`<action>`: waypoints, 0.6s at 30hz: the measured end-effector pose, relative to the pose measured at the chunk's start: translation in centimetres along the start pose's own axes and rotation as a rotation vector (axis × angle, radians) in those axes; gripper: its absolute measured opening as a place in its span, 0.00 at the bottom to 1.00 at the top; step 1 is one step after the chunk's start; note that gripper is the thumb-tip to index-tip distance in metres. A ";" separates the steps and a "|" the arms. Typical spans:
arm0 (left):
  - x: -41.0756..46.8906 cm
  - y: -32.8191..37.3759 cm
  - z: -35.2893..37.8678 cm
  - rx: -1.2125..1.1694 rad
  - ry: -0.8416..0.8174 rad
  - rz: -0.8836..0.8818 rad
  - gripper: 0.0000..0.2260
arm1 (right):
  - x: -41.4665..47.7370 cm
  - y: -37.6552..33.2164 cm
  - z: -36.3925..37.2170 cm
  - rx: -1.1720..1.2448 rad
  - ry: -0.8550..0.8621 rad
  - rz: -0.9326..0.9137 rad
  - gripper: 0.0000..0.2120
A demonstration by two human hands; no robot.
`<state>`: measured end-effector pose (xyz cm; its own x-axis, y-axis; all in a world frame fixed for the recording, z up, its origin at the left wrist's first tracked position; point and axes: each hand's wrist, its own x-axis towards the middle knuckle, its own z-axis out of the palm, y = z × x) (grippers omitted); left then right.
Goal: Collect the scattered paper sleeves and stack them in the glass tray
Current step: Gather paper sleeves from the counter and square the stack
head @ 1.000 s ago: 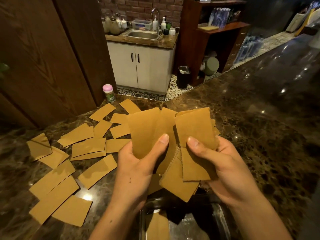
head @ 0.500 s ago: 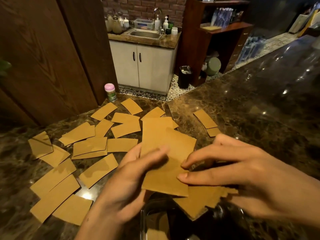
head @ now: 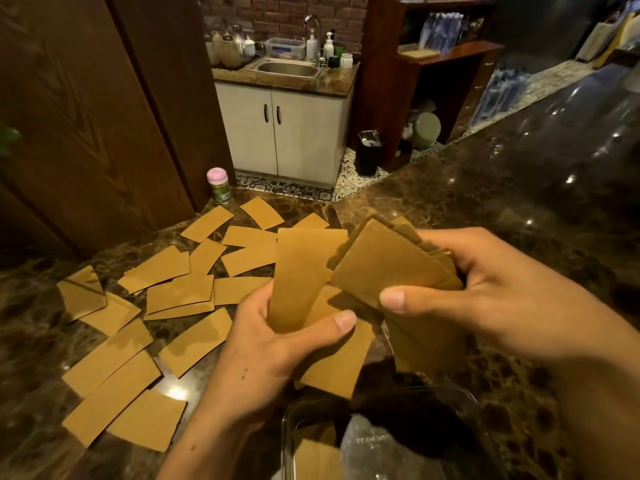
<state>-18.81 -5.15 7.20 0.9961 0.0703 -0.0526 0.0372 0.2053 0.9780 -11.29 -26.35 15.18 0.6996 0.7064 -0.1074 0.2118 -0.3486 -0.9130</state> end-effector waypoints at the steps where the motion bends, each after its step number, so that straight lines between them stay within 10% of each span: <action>1: 0.0 0.0 -0.1 0.011 0.003 -0.006 0.14 | 0.1 0.0 0.1 -0.002 0.019 -0.013 0.13; 6: 0.2 0.0 -0.1 -0.195 0.146 0.024 0.25 | 0.5 1.2 0.7 0.075 0.212 -0.039 0.09; 10: 0.4 0.5 0.4 -0.354 0.243 0.040 0.19 | 0.2 1.7 0.9 0.046 -0.014 0.012 0.08; 18: 0.4 0.5 0.7 -0.175 0.142 0.086 0.08 | 0.5 1.5 1.4 0.193 0.083 -0.066 0.02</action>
<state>-18.34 -5.69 7.78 0.9733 0.2294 -0.0103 -0.0745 0.3581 0.9307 -11.56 -25.65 13.21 0.7437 0.6682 -0.0194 0.1299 -0.1729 -0.9763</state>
